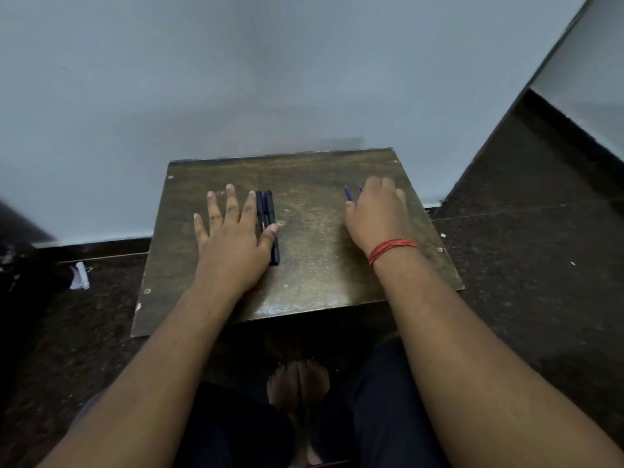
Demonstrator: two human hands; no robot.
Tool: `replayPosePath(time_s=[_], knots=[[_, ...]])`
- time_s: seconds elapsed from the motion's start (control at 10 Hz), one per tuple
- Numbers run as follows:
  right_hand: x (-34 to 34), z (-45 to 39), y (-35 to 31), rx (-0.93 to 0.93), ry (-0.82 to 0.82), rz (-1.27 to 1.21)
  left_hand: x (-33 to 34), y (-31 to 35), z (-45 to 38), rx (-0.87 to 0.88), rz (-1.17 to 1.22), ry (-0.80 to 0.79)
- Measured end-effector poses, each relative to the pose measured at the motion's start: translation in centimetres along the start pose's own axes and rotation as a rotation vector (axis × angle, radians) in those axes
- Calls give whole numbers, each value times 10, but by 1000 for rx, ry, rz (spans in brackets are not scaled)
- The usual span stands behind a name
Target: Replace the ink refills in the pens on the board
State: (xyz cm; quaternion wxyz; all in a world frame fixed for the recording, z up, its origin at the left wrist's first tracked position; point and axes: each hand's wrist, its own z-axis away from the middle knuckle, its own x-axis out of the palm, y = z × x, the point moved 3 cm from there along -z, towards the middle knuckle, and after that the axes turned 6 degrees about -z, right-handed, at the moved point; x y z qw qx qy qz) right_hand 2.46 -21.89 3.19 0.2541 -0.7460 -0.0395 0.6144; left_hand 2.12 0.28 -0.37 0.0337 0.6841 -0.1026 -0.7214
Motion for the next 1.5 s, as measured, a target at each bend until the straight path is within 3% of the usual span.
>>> replayPosePath(time_s=[0.1,0.4,0.7,1.3,1.5], knots=[[2,-2,15,103,-90,9,5,4,-2,11,-9,-9],[18,-2,-8,101,-159,-18,4,1,-5,-7,15,-13],[44,17,-60,-109,-201,-22,-3,-12,-8,-78,80,-10],[42,18,-63,-88,-163,-138,-1,-12,-7,-88,62,-17],[22,28,-51,-203,6,-111,-2,-8,13,-54,14,27]])
